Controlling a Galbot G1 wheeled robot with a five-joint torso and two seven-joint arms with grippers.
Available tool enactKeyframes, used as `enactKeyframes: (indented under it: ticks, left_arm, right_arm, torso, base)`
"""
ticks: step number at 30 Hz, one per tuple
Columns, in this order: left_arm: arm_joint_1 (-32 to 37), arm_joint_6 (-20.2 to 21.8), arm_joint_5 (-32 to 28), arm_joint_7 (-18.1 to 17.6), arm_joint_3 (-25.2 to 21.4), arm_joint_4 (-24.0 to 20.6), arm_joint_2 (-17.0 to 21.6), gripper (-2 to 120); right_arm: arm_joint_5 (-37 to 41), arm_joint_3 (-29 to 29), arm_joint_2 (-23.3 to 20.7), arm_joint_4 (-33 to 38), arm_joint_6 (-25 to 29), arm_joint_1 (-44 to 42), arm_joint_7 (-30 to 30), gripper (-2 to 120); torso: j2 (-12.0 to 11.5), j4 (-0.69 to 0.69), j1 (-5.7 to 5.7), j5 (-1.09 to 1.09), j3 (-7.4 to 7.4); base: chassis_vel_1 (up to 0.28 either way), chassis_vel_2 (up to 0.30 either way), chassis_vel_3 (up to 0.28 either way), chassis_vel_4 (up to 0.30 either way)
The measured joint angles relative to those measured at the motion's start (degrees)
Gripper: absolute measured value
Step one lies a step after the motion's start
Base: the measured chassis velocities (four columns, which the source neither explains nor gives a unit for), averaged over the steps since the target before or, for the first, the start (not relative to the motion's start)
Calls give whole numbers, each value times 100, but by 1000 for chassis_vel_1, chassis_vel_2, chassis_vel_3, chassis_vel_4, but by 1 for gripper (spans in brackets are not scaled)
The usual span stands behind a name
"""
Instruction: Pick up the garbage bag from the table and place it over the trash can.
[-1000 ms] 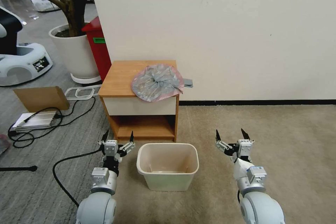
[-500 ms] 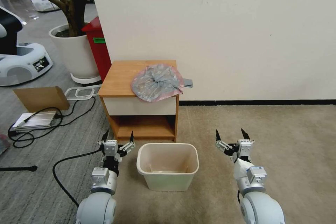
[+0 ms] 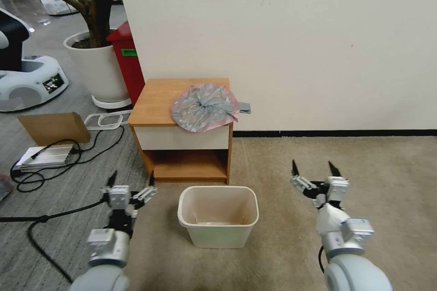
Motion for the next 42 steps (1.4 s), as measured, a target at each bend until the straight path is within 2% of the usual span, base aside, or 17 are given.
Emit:
enactKeyframes:
  ticks: [2,3,5,6,9,11,21,23,27,28,30,31,33,36,38,39,42]
  left_arm:
    - [186,50,-92,-121,-67,-240,116,100]
    - [393,106,-197,-259,-144,-513,247,100]
    - [523,141,-264,-344,-192,-685,328,100]
    - [677,183,-343,-447,-246,-888,427,100]
    - [927,246,-468,-609,-339,-1065,585,100]
    - [1111,300,-563,-736,-405,-1094,699,100]
    - [1161,426,-686,-764,-418,-1087,832,100]
    - [1187,895,-1099,-739,-392,-1076,1305,100]
    - [1187,997,-1186,-723,-384,-1073,1429,100]
    - [1195,1014,-1214,-717,-384,-1069,1471,100]
    - [1354,695,-1220,-667,-460,-1064,1617,100]
    - [1354,695,-1220,-667,-460,-1064,1617,100]
    - [1374,639,-1221,-653,-470,-1059,1647,100]
    - [1445,529,-1160,-645,-480,-1056,1625,100]
    - [1642,209,-928,-613,-492,-1053,1528,100]
    - [1642,209,-928,-613,-492,-1053,1528,100]
    - [1690,111,-857,-602,-497,-1050,1502,100]
  right_arm:
    - [111,17,-8,261,-77,-109,77,100]
    - [235,32,-21,555,-160,-232,169,100]
    - [263,28,-19,740,-217,-321,240,100]
    - [159,-141,70,891,-284,-475,320,100]
    - [63,-299,131,917,-340,-591,384,100]
    - [41,-335,83,889,-345,-648,398,100]
    - [268,-350,-141,553,-334,-501,403,100]
    - [410,-420,-171,317,-330,-251,418,100]
    - [580,-466,-193,175,-331,-70,428,100]
    - [852,-527,-220,5,-354,156,439,100]
    - [1516,-684,-261,-406,-437,689,465,100]
    - [1516,-684,-261,-406,-437,689,465,100]
    - [2157,-822,-276,-644,-562,1131,556,100]
    - [2949,-942,-270,-841,-733,1671,736,100]
    - [3727,-1040,-233,-1100,-862,2247,902,100]
    - [3727,-1040,-233,-1100,-862,2247,902,100]
    - [4680,-1141,-148,-1680,-958,2986,1063,100]
  torso:
    - [0,0,0,0,0]
    - [0,-1,0,0,0]
    - [0,0,0,0,0]
    - [0,-1,0,-1,-1]
    - [0,-2,0,5,0]
    - [0,0,0,-1,0]
    - [0,0,0,1,0]
    - [0,-2,0,1,0]
    - [0,-4,0,1,1]
    - [0,-2,0,0,0]
    - [0,-1,0,3,0]
    - [0,-1,0,3,0]
    - [0,-1,0,0,1]
    - [0,-2,0,-1,1]
    - [0,2,0,3,1]
    - [0,2,0,3,1]
    - [0,0,0,1,1]
  base:
    - [0,0,0,0]
    - [0,0,0,0]
    - [0,0,0,0]
    - [0,0,0,0]
    - [0,0,0,0]
    - [0,0,0,0]
    - [0,0,0,0]
    - [0,0,0,0]
    - [0,0,0,0]
    - [0,0,0,0]
    - [0,0,0,0]
    - [0,0,0,0]
    - [0,0,0,0]
    - [0,0,0,0]
    - [0,0,0,0]
    - [0,0,0,0]
    - [0,0,0,0]
